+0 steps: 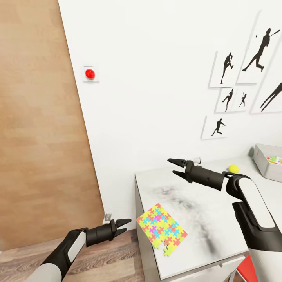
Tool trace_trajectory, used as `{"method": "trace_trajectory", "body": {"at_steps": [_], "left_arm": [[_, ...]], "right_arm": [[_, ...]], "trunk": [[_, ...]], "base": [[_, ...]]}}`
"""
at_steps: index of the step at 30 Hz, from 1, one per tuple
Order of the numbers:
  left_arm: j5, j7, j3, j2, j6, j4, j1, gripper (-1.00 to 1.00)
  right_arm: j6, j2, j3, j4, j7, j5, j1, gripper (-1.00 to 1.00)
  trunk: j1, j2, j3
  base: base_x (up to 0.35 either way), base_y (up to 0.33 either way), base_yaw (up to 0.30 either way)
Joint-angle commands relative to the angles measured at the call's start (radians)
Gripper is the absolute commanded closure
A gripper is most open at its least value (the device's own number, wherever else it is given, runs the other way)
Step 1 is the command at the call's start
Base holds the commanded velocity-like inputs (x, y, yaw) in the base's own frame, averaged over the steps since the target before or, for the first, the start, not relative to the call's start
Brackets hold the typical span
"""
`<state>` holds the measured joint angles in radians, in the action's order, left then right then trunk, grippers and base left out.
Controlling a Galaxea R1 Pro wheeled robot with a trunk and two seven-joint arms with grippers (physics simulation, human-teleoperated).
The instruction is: Put all the toys in the child's room - the three board games (two on the bed and one on the table), the two jigsaw puzzles on the table, and the tennis ball on the table - inside the toy box on the table in the child's room.
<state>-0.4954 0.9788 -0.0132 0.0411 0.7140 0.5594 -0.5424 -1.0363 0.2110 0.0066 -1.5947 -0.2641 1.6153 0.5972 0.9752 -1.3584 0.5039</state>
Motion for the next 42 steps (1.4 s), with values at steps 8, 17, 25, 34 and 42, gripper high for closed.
{"method": "trace_trajectory", "body": {"at_steps": [8, 17, 25, 34, 42], "left_arm": [[-0.005, -0.002, -0.003, -0.006, 0.006, -0.001, -0.001, -1.00], [-0.005, -0.001, -0.004, -0.006, 0.005, -0.001, -0.001, -1.00], [-0.005, 0.001, -0.004, -0.006, 0.005, -0.001, -0.001, -1.00], [-0.005, 0.003, -0.005, -0.007, 0.007, -0.001, -0.001, -1.00], [-0.005, 0.001, -0.006, -0.018, 0.011, 0.000, -0.001, -1.00]], "right_arm": [[-0.001, -0.001, -0.002, -0.001, -0.010, 0.011, 0.001, -1.00], [-0.001, -0.004, -0.003, -0.001, -0.010, 0.011, 0.002, -1.00], [0.000, -0.009, -0.002, -0.001, -0.010, 0.011, -0.002, -1.00], [0.000, -0.006, -0.002, -0.001, -0.010, 0.011, -0.004, -1.00], [0.000, -0.011, -0.002, -0.001, -0.010, 0.011, -0.001, -1.00]], "trunk": [[0.000, -0.001, 0.001], [0.000, -0.001, 0.001], [0.000, -0.001, 0.001], [-0.012, 0.020, -0.008], [-0.038, 0.069, -0.030]], "base": [[0.000, -0.014, 0.000], [0.000, -0.099, 0.000], [0.000, -0.024, 0.000], [0.000, -0.001, 0.000], [0.000, 0.000, 0.000]]}}
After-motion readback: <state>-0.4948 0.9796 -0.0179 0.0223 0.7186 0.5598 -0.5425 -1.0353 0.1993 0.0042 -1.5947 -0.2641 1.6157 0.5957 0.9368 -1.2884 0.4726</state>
